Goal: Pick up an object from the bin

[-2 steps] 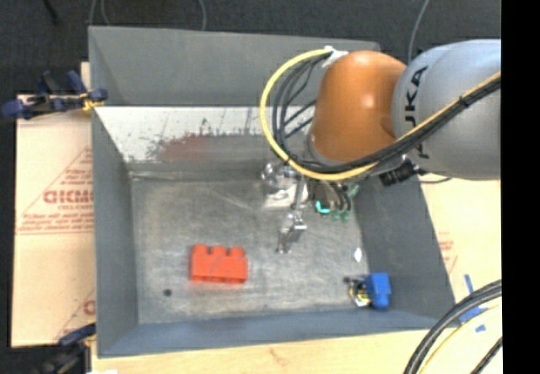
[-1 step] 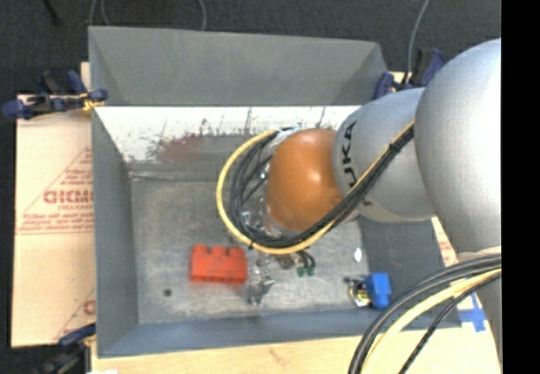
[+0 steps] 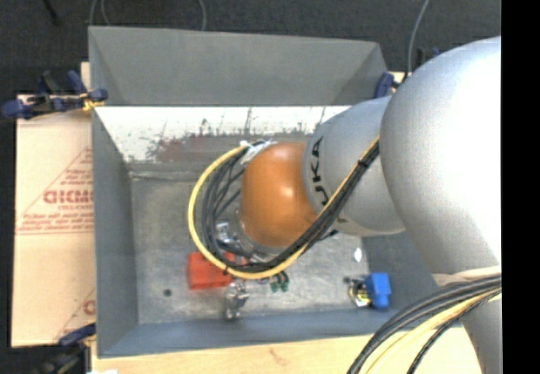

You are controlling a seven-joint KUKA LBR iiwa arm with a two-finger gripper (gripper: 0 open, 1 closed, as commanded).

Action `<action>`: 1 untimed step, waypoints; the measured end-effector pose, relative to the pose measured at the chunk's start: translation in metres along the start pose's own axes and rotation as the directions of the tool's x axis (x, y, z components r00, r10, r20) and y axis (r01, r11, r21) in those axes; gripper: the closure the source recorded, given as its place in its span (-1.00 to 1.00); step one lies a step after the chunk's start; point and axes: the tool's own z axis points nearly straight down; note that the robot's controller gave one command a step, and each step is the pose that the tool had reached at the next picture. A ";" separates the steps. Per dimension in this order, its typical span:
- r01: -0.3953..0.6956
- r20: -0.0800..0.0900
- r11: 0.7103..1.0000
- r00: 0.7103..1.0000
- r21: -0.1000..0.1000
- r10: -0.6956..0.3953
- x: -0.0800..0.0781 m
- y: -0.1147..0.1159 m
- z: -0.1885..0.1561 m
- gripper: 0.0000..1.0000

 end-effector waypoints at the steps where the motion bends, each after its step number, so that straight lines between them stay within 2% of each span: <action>1: -0.003 0.007 1.000 1.000 -0.001 0.003 -0.002 -0.001 -0.002 1.00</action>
Offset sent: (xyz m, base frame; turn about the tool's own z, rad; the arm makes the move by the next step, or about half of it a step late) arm 0.0000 0.0000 0.0000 0.0000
